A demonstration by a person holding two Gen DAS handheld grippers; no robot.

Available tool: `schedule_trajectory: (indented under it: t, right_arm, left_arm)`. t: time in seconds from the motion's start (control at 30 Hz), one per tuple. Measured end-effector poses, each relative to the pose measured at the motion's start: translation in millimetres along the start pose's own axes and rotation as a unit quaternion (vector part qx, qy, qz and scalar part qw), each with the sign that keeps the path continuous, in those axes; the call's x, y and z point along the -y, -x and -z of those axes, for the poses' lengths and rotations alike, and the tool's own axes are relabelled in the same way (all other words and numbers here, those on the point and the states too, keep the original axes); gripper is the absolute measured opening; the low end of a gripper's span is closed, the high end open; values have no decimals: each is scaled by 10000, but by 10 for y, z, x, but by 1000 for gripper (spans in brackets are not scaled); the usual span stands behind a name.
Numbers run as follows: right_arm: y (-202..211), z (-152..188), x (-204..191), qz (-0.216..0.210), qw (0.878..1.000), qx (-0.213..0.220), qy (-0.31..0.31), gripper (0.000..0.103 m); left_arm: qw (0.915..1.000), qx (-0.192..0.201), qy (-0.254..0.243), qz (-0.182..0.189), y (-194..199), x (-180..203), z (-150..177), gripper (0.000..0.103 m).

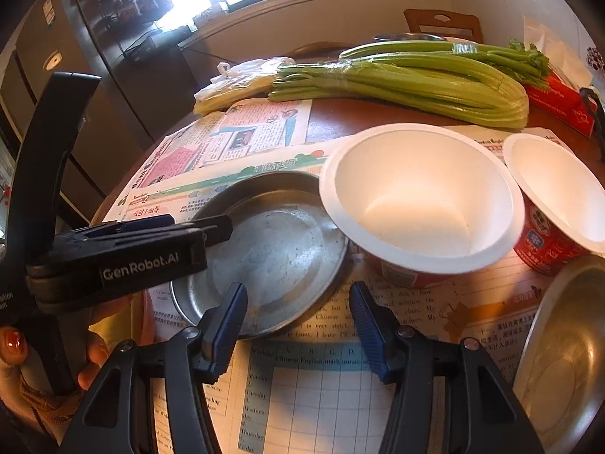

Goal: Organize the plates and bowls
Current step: 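Grasp the rim of the small steel tray with the left gripper, then carry the steel tray over the stacked plates and lower it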

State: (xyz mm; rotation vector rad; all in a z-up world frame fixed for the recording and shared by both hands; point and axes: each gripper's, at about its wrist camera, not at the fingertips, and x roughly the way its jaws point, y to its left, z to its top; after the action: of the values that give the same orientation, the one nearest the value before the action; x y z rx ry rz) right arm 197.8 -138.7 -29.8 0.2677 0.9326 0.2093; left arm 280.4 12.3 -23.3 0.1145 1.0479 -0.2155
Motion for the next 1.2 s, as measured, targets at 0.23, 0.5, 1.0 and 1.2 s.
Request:
schedule_trajectory:
  t: [0.23, 0.5, 1.0, 1.2]
  right_arm:
    - [-70, 5, -77, -76, 9997, -4, 224, 58]
    - [37, 65, -106, -247, 9993, -7, 290, 57]
    - [451, 190, -172, -424, 9981, 233, 380, 58]
    - [602, 256, -230, -499, 9972, 307, 459, 57]
  left_arm:
    - [9998, -94, -151, -81, -46, 59, 40, 31]
    - [9999, 19, -129, -110, 109, 34, 104, 31]
    - [9989, 467, -60, -50, 604, 83, 310, 32]
    - [9973, 718, -80, -123, 867, 120, 452, 35]
